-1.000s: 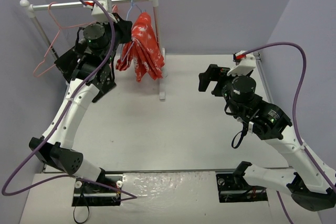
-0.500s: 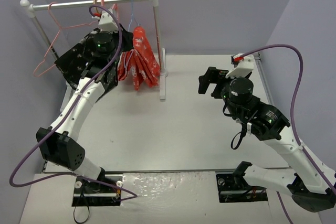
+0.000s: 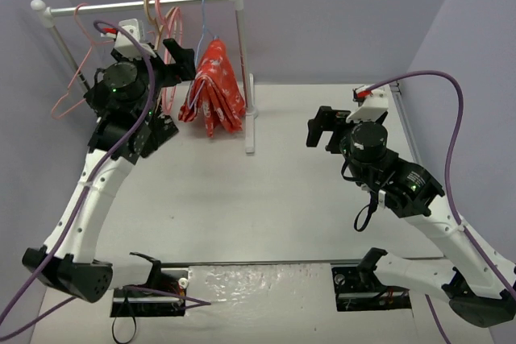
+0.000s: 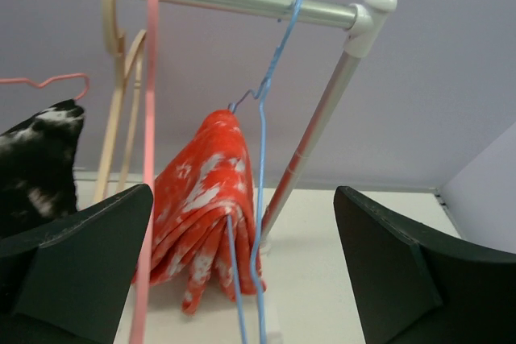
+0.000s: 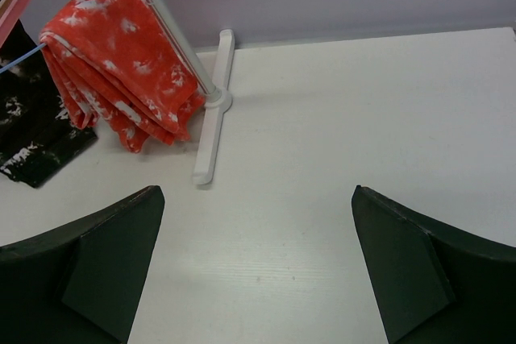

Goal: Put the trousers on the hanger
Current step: Hang the hanger with trousers onto the clothesline

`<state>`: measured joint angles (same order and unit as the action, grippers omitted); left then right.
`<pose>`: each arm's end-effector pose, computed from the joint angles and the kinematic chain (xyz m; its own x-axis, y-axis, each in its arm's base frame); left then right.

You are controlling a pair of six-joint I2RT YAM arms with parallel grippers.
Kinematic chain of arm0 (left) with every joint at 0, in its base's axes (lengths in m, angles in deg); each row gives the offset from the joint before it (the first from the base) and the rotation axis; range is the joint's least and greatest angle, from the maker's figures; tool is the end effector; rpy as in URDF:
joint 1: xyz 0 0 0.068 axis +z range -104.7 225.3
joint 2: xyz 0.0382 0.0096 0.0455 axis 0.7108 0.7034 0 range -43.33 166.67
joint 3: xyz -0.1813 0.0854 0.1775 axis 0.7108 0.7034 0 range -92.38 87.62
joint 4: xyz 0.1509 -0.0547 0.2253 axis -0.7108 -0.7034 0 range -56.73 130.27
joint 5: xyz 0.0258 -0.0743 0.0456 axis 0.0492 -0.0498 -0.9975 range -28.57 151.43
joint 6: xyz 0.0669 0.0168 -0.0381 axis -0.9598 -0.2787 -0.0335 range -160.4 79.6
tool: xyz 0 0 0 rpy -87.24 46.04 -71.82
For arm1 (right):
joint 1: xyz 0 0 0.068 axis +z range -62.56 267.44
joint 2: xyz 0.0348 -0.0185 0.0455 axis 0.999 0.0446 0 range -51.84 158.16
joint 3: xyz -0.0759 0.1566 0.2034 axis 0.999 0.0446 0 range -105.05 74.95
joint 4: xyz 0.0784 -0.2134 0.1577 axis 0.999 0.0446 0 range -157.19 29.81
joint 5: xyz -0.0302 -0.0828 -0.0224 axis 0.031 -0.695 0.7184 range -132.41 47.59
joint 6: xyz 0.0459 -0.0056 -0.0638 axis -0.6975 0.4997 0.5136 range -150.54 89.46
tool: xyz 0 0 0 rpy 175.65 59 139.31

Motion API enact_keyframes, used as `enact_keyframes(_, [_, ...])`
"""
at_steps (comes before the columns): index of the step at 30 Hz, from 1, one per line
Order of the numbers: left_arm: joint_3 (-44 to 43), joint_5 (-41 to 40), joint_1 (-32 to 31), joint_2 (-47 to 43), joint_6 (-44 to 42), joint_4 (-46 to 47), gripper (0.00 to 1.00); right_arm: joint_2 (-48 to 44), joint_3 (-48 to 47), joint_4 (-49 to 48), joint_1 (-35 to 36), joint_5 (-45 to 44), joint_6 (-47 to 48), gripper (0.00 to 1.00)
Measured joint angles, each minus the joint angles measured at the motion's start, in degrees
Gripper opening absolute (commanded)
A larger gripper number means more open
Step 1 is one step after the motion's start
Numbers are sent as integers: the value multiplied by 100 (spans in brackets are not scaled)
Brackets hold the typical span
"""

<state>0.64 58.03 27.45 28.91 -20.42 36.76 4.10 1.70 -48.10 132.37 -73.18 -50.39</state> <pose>0.3031 -0.0934 0.5119 0.0885 -0.3869 -0.9179 0.2988 0.8894 -0.3460 0.1934 0.1442 0.4587 -0.1038 0.3085 -0.9455 -0.2228 0.9193 0.3244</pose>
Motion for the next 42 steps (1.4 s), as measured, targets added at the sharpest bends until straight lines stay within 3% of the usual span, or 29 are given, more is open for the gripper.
enact_keyframes(8, [402,-486,-2,-1734,-670,-1992,97,-489,48,-1,0,-456,484,100])
enact_keyframes(18, [1714,-1497,9,-4155,-769,-4028,97,-1655,559,-14,-2,-755,992,100])
enact_keyframes(28, [2395,-1959,9,-4763,-507,-5084,97,-2271,1224,21,0,-844,1320,100])
enact_keyframes(42, [2603,-2373,9,-5050,-434,-5217,97,-2565,1552,18,0,-653,1399,100])
